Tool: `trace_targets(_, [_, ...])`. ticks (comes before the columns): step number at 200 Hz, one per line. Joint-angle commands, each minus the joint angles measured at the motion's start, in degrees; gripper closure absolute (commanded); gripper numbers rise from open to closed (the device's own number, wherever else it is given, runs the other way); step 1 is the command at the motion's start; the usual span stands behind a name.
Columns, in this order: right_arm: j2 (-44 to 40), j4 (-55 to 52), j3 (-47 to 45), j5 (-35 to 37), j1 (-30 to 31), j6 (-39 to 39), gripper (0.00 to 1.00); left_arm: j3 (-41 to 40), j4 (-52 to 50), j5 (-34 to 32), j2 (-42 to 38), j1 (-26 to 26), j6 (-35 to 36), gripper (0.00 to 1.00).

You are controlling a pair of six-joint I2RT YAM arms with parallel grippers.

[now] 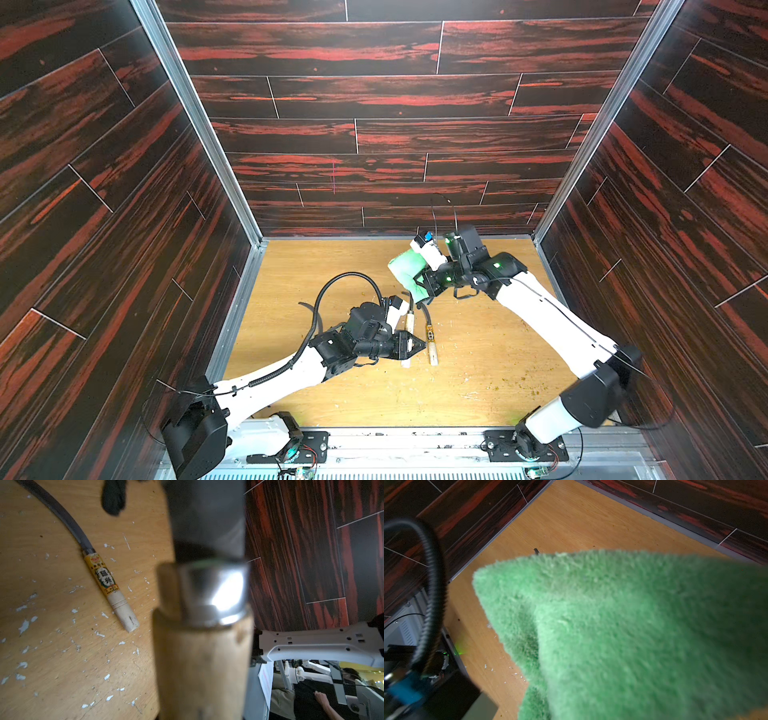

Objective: Wipe small sickles with rags
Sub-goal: Wipe the small sickle.

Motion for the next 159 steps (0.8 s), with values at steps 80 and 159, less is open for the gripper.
trace_targets(80, [6.6,3.4,0.0,-9.0,-1.3,-2.0,0.99,6.2,-1.4,3.4,-5.7,-1.5,10.3,1.0])
trace_targets(159, [11.9,4.4,-0.4,-13.5,-3.2,-1.3,0.99,7.2,-1.2,4.3,-9.1,-1.5,10.3,1.0])
